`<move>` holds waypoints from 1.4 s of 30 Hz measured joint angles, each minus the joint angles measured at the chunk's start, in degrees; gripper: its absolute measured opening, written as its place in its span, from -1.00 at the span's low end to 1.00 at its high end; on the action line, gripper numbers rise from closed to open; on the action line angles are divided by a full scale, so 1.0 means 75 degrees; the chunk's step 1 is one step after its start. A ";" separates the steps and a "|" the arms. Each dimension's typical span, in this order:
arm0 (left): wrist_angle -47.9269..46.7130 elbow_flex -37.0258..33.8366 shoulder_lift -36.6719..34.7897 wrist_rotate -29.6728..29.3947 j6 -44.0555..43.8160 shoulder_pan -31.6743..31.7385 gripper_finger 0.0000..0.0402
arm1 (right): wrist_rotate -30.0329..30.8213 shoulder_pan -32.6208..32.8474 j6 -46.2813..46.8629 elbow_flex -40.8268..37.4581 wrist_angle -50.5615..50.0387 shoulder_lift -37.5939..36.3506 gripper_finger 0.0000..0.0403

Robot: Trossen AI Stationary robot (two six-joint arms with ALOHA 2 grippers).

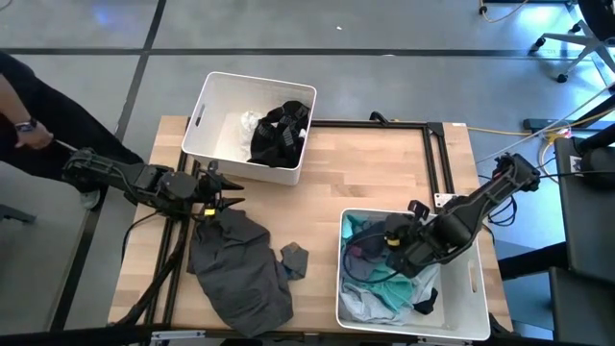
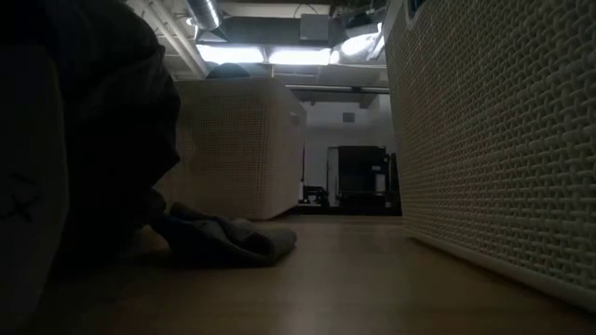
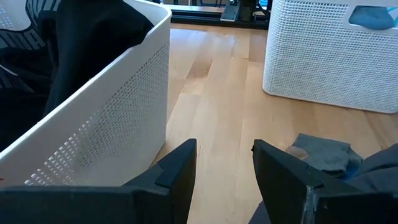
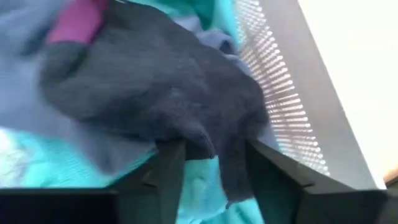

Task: Sort clothes
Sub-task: Put the purple black sock into the bottom white bin, then put the gray blue sock into the bottom white bin

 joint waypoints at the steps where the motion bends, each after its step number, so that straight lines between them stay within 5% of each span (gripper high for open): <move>1: 0.0000 0.0000 0.0000 0.0000 0.0002 0.0000 -0.27 | -0.0099 0.0000 -0.0005 0.0124 -0.0012 0.0000 -0.09; 6: 0.0000 0.0000 0.0000 0.0000 0.0020 0.0001 -0.27 | -0.0563 0.0000 -0.0008 0.1344 -0.0042 0.0003 0.15; 15: 0.0003 0.0000 0.0000 0.0000 0.0020 0.0002 -0.27 | 0.3292 -0.0068 -0.3314 0.2198 0.1607 0.0047 0.25; 20: 0.0259 0.0000 0.0037 -0.0003 0.0038 0.0001 -0.27 | 0.3816 -0.0581 -0.5762 0.1643 0.3517 0.0440 0.25; 29: 0.1418 -0.0008 0.0521 0.0024 0.0335 0.0005 -0.27 | 0.1333 -0.2201 -0.8344 0.1088 0.6157 0.1603 0.25; 42: 0.1647 -0.0012 0.0964 0.0554 0.0251 0.0014 -0.10 | -0.2638 -0.3458 -0.9390 0.1096 0.9360 0.3640 0.25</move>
